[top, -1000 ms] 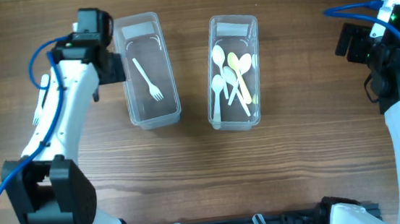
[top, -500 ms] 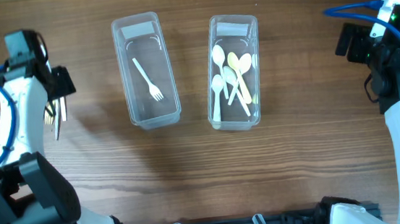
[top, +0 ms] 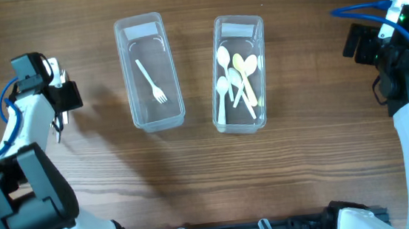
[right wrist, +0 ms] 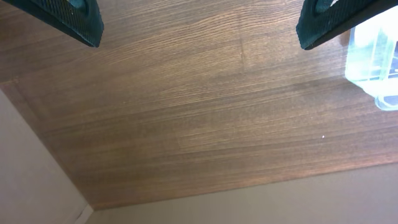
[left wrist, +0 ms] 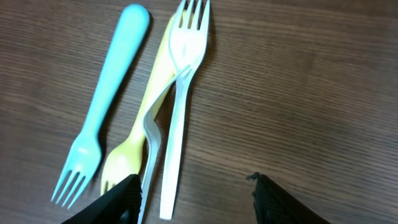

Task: Pack container
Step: 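Return the left gripper to the forks and grasp a white fork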

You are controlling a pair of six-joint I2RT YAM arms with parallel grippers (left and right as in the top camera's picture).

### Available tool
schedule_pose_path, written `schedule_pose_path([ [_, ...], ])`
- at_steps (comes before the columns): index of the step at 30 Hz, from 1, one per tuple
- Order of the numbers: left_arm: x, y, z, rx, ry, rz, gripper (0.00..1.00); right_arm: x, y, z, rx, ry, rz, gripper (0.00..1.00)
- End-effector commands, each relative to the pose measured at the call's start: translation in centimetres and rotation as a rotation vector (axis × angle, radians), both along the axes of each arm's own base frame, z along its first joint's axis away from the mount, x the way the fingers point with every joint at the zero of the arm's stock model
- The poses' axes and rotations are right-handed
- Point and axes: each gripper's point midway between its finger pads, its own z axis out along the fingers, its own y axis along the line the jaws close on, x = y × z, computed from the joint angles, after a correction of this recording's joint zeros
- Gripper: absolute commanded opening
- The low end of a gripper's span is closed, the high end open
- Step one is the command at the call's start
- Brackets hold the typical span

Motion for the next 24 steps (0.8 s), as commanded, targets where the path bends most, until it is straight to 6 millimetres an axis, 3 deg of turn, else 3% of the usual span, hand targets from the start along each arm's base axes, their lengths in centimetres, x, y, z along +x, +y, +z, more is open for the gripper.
schedule_pose_path([
  [1, -0.7, 0.4, -2.2, -0.019, 0.046, -0.016, 0.59, 0.1, 0.0, 0.0, -0.009, 0.001, 0.005, 1.0],
  [8, -0.8, 1.8, -2.4, -0.024, 0.031, 0.015, 0.58, 0.1, 0.0, 0.0, -0.01, 0.001, 0.005, 1.0],
  [11, -0.5, 1.5, -3.0, -0.046, 0.028, 0.007, 0.49, 0.1, 0.0, 0.0, -0.01, 0.001, 0.005, 1.0],
  [15, -0.5, 1.5, -4.4, -0.043, 0.051, -0.017, 0.47, 0.1, 0.0, 0.0, -0.01, 0.001, 0.005, 1.0],
  [24, 0.3, 2.0, -4.2, -0.029, 0.017, -0.013, 0.44, 0.1, 0.0, 0.0, -0.01, 0.001, 0.005, 1.0],
])
